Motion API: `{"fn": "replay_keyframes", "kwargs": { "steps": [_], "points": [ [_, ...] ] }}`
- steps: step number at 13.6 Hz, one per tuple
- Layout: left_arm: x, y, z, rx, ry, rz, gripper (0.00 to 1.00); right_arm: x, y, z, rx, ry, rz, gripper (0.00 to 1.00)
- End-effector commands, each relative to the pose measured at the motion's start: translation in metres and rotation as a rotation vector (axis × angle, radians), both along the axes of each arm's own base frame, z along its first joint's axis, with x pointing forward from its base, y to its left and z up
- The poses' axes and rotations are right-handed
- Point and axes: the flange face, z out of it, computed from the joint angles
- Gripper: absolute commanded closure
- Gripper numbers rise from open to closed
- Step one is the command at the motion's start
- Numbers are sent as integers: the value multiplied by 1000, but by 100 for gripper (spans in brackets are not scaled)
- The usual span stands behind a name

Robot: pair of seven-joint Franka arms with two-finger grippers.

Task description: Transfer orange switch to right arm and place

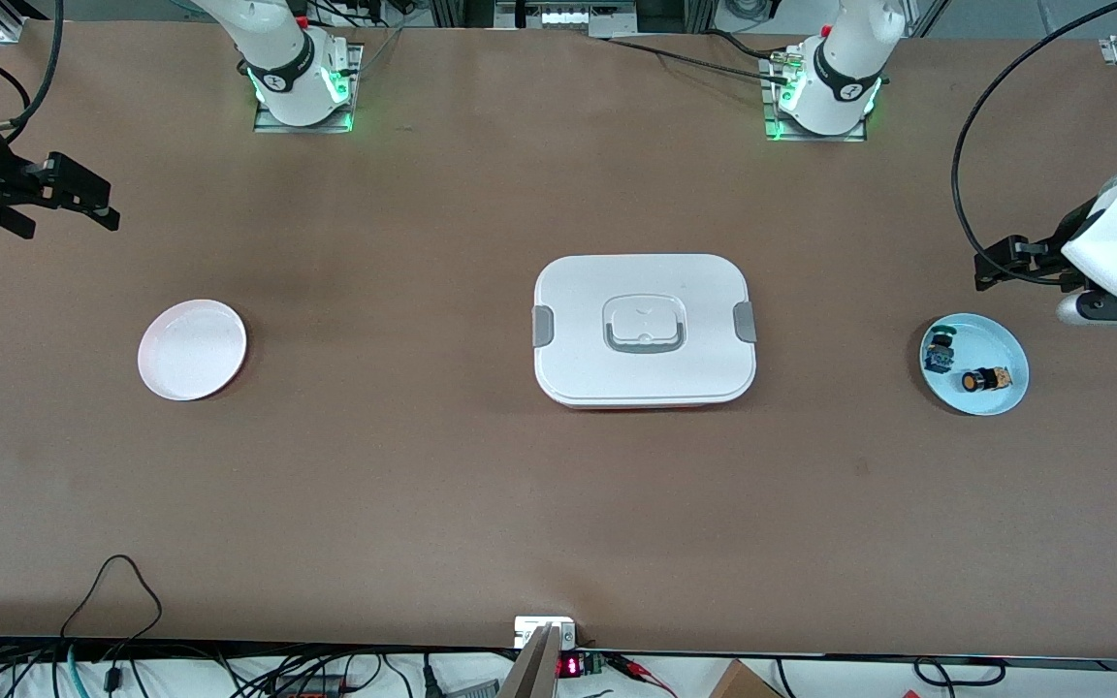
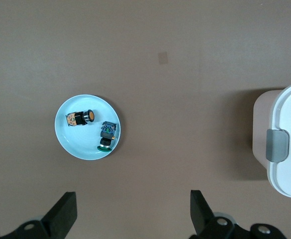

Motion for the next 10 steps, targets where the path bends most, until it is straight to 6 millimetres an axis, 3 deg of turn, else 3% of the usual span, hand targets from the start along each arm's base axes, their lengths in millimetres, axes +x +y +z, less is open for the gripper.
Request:
{"fn": "replay_keyframes", "kwargs": {
  "steps": [1, 5, 10],
  "points": [
    [1, 2, 8, 2, 3, 2, 0, 8, 3, -5, -19, 5, 6, 0],
    [-1, 3, 7, -15, 13, 9, 0, 8, 20, -4, -18, 0, 36, 0],
    [-4, 3, 4, -13, 46, 25, 0, 10, -5, 1, -37, -14, -2, 0]
  ]
}}
